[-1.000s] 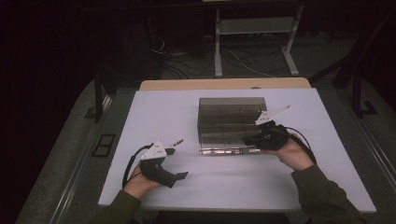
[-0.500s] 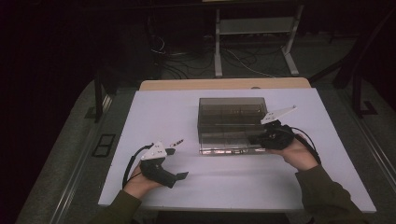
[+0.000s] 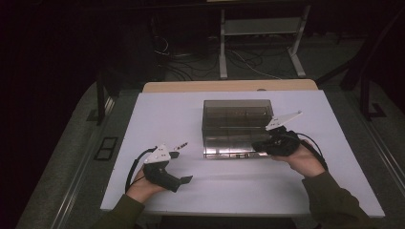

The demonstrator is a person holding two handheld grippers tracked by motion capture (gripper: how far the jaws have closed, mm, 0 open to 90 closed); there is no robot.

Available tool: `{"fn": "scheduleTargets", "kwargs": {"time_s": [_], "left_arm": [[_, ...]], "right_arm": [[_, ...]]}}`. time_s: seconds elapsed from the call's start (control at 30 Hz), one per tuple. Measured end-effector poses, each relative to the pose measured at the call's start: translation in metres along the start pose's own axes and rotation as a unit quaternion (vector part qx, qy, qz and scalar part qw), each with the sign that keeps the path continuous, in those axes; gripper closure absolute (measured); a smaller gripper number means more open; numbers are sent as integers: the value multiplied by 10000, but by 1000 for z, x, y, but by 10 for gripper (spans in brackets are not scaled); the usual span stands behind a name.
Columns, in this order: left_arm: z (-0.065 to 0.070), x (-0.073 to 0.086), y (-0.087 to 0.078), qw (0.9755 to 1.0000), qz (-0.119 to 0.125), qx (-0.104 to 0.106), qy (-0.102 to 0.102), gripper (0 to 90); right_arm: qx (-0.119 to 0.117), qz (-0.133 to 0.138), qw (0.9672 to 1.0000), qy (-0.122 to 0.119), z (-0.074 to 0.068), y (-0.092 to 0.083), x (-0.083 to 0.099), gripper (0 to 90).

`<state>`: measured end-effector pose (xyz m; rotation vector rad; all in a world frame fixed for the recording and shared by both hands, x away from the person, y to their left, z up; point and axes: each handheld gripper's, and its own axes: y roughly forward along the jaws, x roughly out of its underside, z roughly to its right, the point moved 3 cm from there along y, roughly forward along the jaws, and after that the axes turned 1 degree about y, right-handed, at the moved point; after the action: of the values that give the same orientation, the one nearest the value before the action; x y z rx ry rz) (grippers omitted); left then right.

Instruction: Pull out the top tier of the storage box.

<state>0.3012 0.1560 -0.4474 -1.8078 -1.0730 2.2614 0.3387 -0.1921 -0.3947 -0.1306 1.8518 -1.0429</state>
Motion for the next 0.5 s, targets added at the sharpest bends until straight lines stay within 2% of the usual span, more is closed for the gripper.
{"fn": "scheduleTargets", "kwargs": {"time_s": [0.5], "left_arm": [[0,0,0,10000,-6,5,1,0]], "right_arm": [[-44,-17,9999,-88,-7,1,0,889]]}}
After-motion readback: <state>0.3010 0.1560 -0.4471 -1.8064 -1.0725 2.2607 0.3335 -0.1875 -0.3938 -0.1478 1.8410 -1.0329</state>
